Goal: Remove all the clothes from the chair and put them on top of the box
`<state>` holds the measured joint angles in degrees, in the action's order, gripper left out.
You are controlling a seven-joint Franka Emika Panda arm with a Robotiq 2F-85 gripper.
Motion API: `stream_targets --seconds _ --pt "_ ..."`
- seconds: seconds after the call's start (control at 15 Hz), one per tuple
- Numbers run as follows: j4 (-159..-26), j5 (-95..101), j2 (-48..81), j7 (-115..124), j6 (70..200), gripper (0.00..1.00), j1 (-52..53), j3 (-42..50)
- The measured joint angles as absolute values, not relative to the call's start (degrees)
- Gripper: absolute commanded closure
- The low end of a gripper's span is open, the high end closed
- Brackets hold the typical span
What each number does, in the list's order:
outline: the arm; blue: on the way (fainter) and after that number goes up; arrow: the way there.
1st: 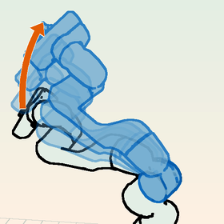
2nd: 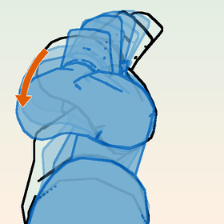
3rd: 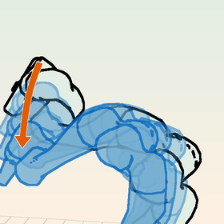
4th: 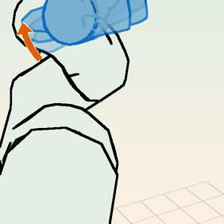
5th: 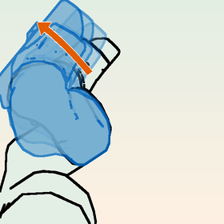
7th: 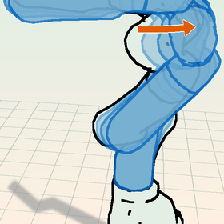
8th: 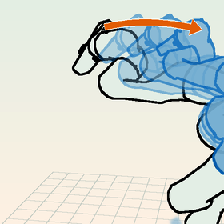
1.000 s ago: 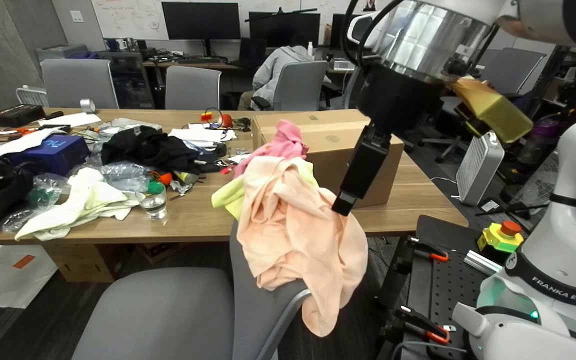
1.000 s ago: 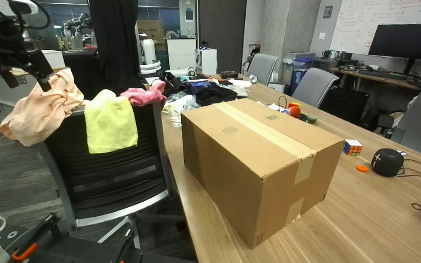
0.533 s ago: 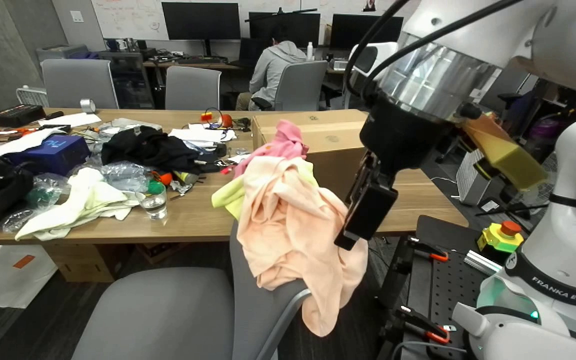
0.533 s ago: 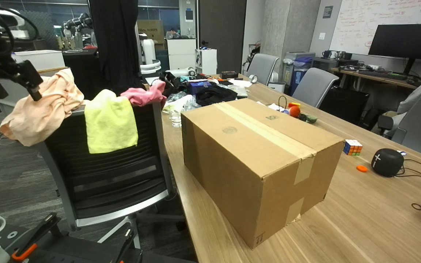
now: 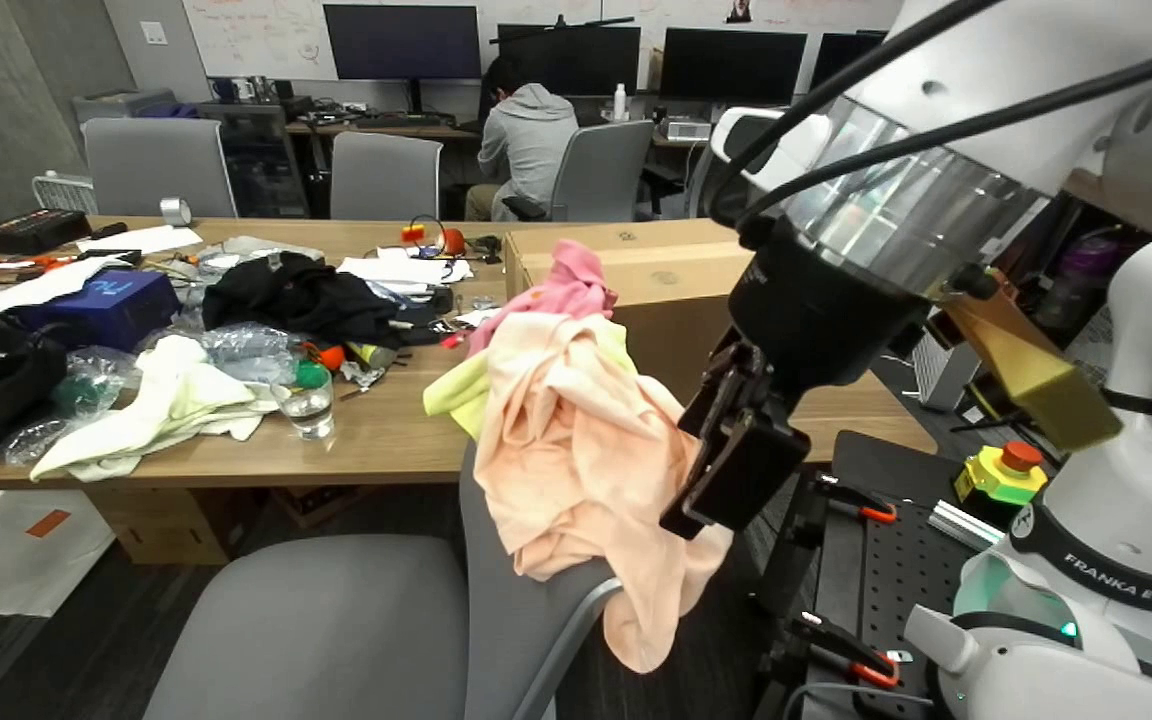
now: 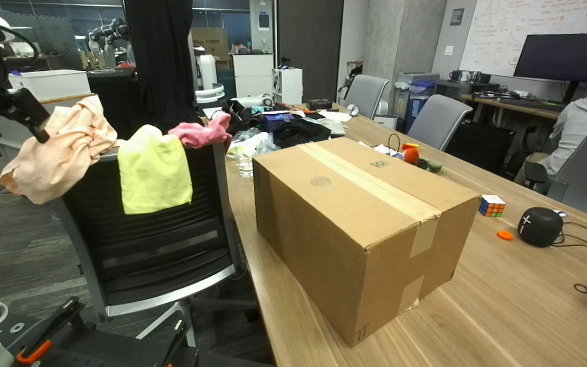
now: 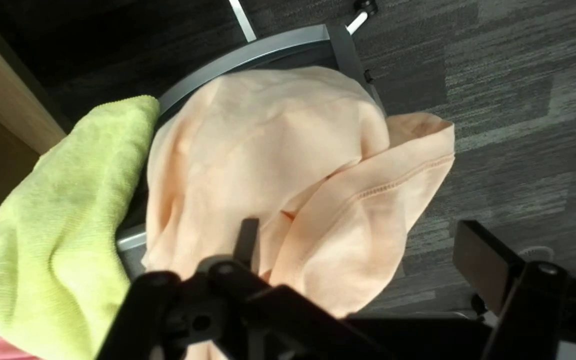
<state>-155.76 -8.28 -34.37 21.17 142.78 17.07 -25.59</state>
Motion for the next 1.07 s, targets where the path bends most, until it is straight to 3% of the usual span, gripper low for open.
stream_targets --seconds 0.6,0.67,1.07 --pt "-157.8 8.5 -33.5 28.6 154.0 0.02 6.5 -35.1" --pt "-157.8 9.7 -33.5 29.1 154.4 0.19 5.2 -36.2" --pt "-158.0 10.8 -33.0 29.0 153.0 0.63 3.0 -38.3"
